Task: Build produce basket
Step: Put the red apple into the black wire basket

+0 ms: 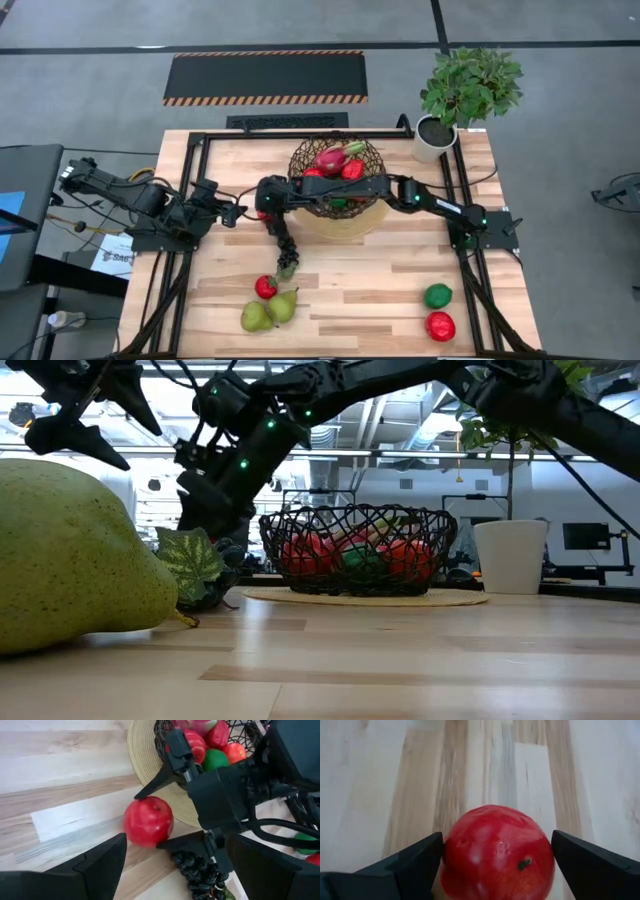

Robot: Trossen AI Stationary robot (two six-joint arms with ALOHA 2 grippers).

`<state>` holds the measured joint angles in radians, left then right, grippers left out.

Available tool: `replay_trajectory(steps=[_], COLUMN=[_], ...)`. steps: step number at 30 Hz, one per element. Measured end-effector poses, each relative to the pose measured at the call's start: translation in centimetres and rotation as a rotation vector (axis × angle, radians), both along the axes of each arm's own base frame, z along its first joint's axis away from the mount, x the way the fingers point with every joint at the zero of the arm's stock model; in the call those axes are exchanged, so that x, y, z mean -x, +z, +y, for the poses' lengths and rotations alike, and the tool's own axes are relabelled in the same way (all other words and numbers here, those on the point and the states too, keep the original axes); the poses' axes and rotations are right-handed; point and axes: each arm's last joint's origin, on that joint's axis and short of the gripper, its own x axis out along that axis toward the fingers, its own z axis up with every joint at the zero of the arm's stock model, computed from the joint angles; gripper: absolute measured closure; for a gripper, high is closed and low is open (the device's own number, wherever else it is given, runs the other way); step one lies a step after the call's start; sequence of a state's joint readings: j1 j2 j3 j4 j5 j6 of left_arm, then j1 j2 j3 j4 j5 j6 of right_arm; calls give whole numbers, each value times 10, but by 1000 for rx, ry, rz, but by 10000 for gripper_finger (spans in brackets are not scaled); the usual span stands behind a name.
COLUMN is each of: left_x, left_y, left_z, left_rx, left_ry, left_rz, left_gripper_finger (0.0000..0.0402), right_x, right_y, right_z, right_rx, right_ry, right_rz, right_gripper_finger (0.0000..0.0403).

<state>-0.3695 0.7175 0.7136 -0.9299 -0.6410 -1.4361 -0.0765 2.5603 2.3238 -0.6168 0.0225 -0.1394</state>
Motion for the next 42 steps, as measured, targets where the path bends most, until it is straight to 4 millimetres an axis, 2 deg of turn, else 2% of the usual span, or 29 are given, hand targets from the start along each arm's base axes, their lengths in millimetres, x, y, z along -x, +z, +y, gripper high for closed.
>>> replay_trajectory(steps=[7, 16, 23, 25, 30, 35, 38, 42], left_x=[0, 0, 0, 0, 0, 0, 0, 0], left_y=[0, 0, 0, 0, 0, 0, 0, 0], left_z=[0, 1, 1, 1, 1, 1, 1, 1], left_rx=[-9, -17, -18, -19, -29, -30, -29, -29], left_ry=[4, 10, 11, 11, 10, 10, 10, 10], left_rz=[2, -1, -1, -1, 1, 0, 0, -1], left_gripper_finger=[77, 77, 77, 77, 77, 77, 77, 77], right_x=[4, 7, 10, 13, 33, 64, 90, 116], right_y=[-2, 0, 15, 34, 108, 155, 177, 176], right_z=[-3, -2, -2, -2, -11, -22, -30, -40], right_rx=[-3, -22, -47, -50, -56, -32, 7, -2], right_ry=[-10, -29, -60, -66, -99, -169, -230, -306], right_rz=[43, 70, 64, 19, -133, -147, -89, 98], right_gripper_finger=[30, 123, 130, 128, 127, 126, 126, 125])
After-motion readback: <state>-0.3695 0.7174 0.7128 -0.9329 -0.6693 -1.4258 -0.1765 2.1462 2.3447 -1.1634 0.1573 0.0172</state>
